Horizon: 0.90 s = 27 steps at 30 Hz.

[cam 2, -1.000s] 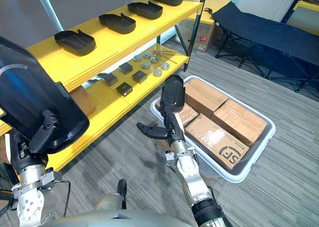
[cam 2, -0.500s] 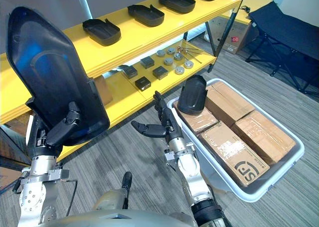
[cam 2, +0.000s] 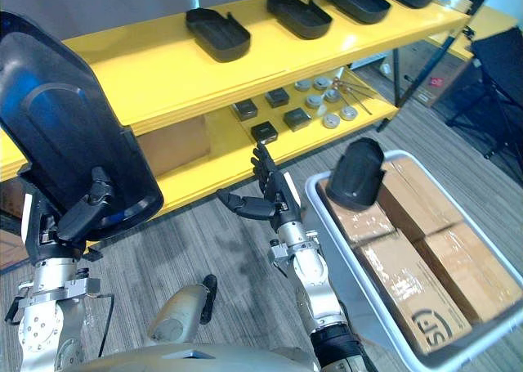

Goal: Walk over and take three plastic housings, then place them on the shelf

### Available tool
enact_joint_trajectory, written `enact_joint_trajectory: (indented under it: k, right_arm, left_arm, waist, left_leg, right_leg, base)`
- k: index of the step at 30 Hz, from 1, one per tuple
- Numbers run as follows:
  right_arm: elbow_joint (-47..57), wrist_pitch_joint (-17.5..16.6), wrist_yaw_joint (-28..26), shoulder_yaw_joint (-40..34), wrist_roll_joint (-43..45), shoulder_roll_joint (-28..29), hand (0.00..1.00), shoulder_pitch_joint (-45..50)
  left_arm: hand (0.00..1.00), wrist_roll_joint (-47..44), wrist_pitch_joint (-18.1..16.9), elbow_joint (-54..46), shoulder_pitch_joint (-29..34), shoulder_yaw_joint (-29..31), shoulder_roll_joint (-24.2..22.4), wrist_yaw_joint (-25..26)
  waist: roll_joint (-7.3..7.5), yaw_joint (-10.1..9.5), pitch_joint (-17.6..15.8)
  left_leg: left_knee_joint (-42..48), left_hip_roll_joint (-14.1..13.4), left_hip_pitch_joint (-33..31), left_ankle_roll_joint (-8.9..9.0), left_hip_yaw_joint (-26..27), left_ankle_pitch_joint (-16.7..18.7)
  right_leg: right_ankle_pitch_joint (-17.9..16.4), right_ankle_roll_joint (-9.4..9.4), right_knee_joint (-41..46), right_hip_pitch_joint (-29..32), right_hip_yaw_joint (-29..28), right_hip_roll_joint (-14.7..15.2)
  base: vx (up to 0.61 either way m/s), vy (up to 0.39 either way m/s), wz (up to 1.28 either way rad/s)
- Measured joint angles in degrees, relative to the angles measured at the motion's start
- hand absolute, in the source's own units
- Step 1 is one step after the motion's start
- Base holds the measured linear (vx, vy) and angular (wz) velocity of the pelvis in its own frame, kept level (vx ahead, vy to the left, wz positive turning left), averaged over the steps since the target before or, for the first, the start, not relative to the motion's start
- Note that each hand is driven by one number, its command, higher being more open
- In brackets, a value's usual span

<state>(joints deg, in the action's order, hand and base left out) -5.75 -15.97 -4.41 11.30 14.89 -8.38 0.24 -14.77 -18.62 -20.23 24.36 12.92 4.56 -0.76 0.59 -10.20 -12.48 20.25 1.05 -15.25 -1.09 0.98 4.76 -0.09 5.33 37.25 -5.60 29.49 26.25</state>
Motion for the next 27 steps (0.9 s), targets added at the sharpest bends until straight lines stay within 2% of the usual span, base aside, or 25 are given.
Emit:
enact_joint_trajectory:
  k: [1, 2, 3, 4, 5, 6, 7, 8, 10, 11, 12, 14, 15, 16, 19, 24, 26, 27]
  right_arm:
    - [0.0, -0.5, 0.0, -0.6, -0.2, 0.6, 1.00, -0.9]
    - [0.0, -1.2, -0.1, -1.3, -0.3, 0.5, 1.00, -1.2]
    - [0.3, -1.7, -0.2, -2.7, -0.5, 0.1, 1.00, -1.3]
    - [2.7, -1.9, -0.5, -6.4, -0.5, -1.3, 1.00, -1.4]
    - [4.9, -2.4, -0.4, -9.6, -0.2, -2.9, 1.00, -1.4]
    - [5.6, -2.6, -0.3, -10.8, -0.1, -3.5, 1.00, -1.4]
    - [6.5, -2.9, -0.3, -12.9, 0.1, -4.8, 1.00, -1.3]
    - [7.4, -3.1, -0.3, -14.5, 0.1, -5.6, 1.00, -1.2]
    - [9.1, -3.6, -0.4, -16.0, 1.2, -5.7, 1.00, -1.1]
    - [9.9, -3.9, -0.1, -16.6, 1.3, -6.0, 1.00, -1.4]
    - [9.8, -4.0, 0.3, -16.6, 1.2, -7.3, 1.00, -1.9]
    - [9.7, -4.0, 0.5, -16.5, 1.2, -8.6, 1.00, -2.2]
    - [9.7, -4.0, 0.7, -16.6, 1.2, -9.1, 1.00, -2.3]
    - [9.4, -4.0, 1.0, -16.8, 1.1, -9.4, 1.00, -2.6]
    - [8.4, -4.0, 1.3, -16.8, 1.1, -9.4, 1.00, -3.4]
    - [8.5, -5.0, 2.7, -18.6, 0.3, -8.3, 1.00, -2.6]
    - [9.1, -6.5, 3.0, -20.1, -0.5, -7.4, 1.00, -1.4]
    - [9.4, -7.1, 3.3, -20.8, -1.2, -7.4, 1.00, -0.7]
  left_arm:
    - [0.00, 0.1, 0.1, 0.0, -0.4, 0.4, 0.6, 1.4]
    - [0.00, 0.0, 0.3, 0.0, -1.0, 0.5, 0.7, 2.3]
    - [0.00, -0.1, 0.3, 0.0, -2.4, 0.4, 0.8, 3.0]
    - [0.00, -0.2, 0.3, 0.1, -5.9, 0.4, 1.4, 4.4]
    - [0.00, -0.3, 0.3, 0.6, -8.8, 0.2, 2.3, 4.8]
    - [0.00, -0.3, 0.3, 1.1, -9.8, -0.1, 2.7, 5.1]
    - [0.00, -0.1, 0.3, 2.6, -11.2, -0.9, 3.3, 5.8]
    - [0.00, -0.1, 0.3, 3.5, -11.2, -1.4, 3.4, 6.1]
    - [0.00, -0.1, 0.4, 4.2, -10.6, -1.5, 3.4, 6.0]
    - [0.00, -0.1, 0.5, 4.3, -10.3, -1.4, 3.5, 5.7]
    - [0.00, -0.4, 0.7, 4.5, -9.6, -1.4, 2.8, 4.9]
    - [0.00, -0.4, 0.7, 4.5, -8.1, -1.3, 2.6, 3.7]
    - [0.00, -0.4, 0.7, 4.5, -7.5, -1.2, 2.5, 2.7]
    - [0.00, -0.4, 0.7, 4.5, -7.2, -1.2, 2.4, 1.8]
    - [0.00, -0.6, 0.7, 4.3, -5.9, -1.2, 2.2, 0.5]
    - [0.00, -0.6, 0.7, 4.3, -5.9, -2.4, 2.1, 0.5]
    - [0.00, -0.5, 0.7, 4.3, -6.0, -3.6, 2.1, 0.6]
    - [0.00, -0.4, 0.7, 4.4, -6.3, -4.3, 2.1, 0.5]
  waist:
    - [-0.03, 0.90, -0.1]
    - [-0.20, 1.35, -0.2]
    - [-0.76, 1.61, -0.4]
    - [-1.74, 3.13, -0.6]
    - [-1.99, 4.73, -0.7]
    - [-1.96, 5.43, -0.7]
    - [-1.88, 6.47, -0.6]
    - [-1.28, 7.30, -0.4]
    - [0.07, 7.43, 0.4]
    - [1.08, 7.13, 1.1]
    - [-0.50, 6.86, 1.5]
    - [-2.48, 6.41, 2.7]
    - [-3.27, 5.96, 3.1]
    - [-3.44, 5.58, 3.2]
    - [-3.78, 5.54, 3.4]
    - [-3.84, 6.13, 3.5]
    - [-4.00, 7.23, 3.5]
    - [-3.80, 8.15, 3.4]
  left_leg:
    - [-2.0, 0.5, 1.7, -0.84, -1.7, -0.3]
    - [-3.8, 1.0, 3.5, -1.68, -2.7, -0.7]
    - [-6.1, 1.3, 6.1, -2.25, -4.1, -1.1]
    - [-8.5, 1.8, 8.4, -2.89, -7.5, -1.5]
    - [-9.1, 2.6, 8.6, -2.99, -10.4, -1.6]
    - [-9.3, 2.9, 8.8, -2.98, -11.2, -1.6]
    - [-9.6, 4.0, 9.8, -2.99, -13.5, -1.7]
    - [-9.6, 5.4, 10.9, -2.41, -15.3, -1.4]
    - [-8.6, 7.5, 11.9, -1.82, -17.0, 0.5]
    - [-6.7, 8.5, 11.8, -1.81, -16.7, 3.7]
    - [-4.3, 5.2, 11.3, -0.71, -12.5, 5.7]
    - [-3.2, 1.7, 10.7, 0.81, -9.3, 6.9]
    - [-3.4, 0.1, 11.0, 1.29, -7.7, 6.9]
    - [-3.6, -0.7, 11.6, 1.77, -6.8, 6.6]
    - [-3.9, -1.5, 12.8, 1.83, -5.1, 6.6]
    - [-2.9, -0.9, 13.3, 1.92, -2.3, 6.7]
    - [2.9, -0.9, 10.9, 3.54, 1.1, 7.2]
    - [7.2, -1.2, 9.2, 5.50, 5.0, 6.5]
  right_leg:
    - [-0.5, 0.90, 6.6, 3.8, -4.4, 0.1]
    - [-5.0, 0.64, 10.8, 6.2, -6.3, -1.3]
    - [-9.5, -0.22, 12.4, 8.5, -7.4, -4.1]
    - [-12.7, -3.67, 7.2, 13.9, -8.5, -10.5]
    - [-12.7, -3.72, 0.0, 18.8, -12.2, -14.4]
    - [-12.1, -2.80, -3.6, 19.8, -14.3, -15.5]
    - [-10.7, -1.00, -9.7, 21.3, -17.2, -16.6]
    - [-9.5, 0.00, -13.9, 21.3, -18.4, -16.5]
    - [-6.9, -2.97, -17.8, 20.2, -19.2, -15.7]
    - [-1.7, -2.97, -20.0, 18.7, -19.2, -14.8]
    - [-0.9, -3.47, -20.9, 17.0, -16.7, -15.7]
    - [-0.9, -3.68, -22.8, 15.3, -14.5, -17.6]
    - [-0.9, -4.07, -23.6, 14.1, -13.5, -18.6]
    - [-1.2, -4.57, -23.7, 13.5, -13.1, -19.1]
    - [-1.4, -4.92, -24.5, 11.8, -13.1, -19.7]
    - [-1.5, -4.82, -27.1, 9.6, -13.3, -19.3]
    - [-1.3, -4.30, -29.4, 7.2, -11.3, -18.5]
    - [-0.9, -3.60, -30.8, 5.2, -9.8, -17.2]
  base:
    - [0.22, 0.123, 0.36]
    - [0.25, 0.122, 0.49]
    - [0.29, 0.117, 0.86]
    - [0.33, 0.101, 1.26]
    - [0.29, 0.048, 1.33]
    - [0.25, -0.028, 1.32]
    - [0.23, -0.088, 1.17]
    - [0.29, -0.162, 1.12]
    - [0.28, -0.213, 0.79]
    - [0.30, -0.255, 0.78]
    - [0.29, -0.241, 0.64]
    - [0.30, -0.184, 0.41]
    - [0.36, -0.168, 0.31]
    - [0.28, -0.113, 0.21]
    - [0.20, -0.039, 0.04]
    - [0.09, 0.050, -0.01]
    - [0.04, 0.068, 0.40]
    - [0.02, 0.109, 0.60]
